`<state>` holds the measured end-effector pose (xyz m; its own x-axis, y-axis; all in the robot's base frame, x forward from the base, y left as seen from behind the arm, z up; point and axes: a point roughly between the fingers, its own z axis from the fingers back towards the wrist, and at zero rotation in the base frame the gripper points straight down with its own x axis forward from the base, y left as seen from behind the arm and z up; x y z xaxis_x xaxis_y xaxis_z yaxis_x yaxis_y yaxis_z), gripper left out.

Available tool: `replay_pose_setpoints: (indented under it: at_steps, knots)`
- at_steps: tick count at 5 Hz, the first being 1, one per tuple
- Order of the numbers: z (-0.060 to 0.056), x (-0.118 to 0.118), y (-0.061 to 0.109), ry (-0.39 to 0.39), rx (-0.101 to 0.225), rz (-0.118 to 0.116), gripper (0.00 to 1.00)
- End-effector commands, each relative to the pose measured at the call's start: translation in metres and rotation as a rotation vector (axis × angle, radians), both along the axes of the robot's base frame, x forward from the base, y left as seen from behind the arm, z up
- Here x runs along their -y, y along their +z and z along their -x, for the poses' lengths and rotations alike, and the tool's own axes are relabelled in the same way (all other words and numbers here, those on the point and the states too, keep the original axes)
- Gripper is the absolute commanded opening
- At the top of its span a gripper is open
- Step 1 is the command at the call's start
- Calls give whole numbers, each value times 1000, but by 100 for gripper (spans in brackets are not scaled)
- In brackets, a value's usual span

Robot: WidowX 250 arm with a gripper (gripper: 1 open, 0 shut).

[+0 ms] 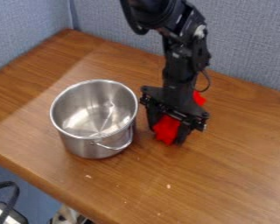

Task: Put the red object in the metal pot

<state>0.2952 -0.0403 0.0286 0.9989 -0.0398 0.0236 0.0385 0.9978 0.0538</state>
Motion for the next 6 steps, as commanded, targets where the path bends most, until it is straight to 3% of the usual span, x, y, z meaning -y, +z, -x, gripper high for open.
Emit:
replay_pose_setpoints:
  at_steps: [1, 2, 4, 5, 6]
  knots:
    - [-15, 5, 11, 14, 39, 4, 0]
    - [-20, 10, 12, 34, 25, 4, 0]
    - [-13, 17, 28, -141, 5, 4, 0]
    - [-8, 19, 34, -98, -8, 8, 0]
    - [-4, 17, 55, -52, -19, 11, 0]
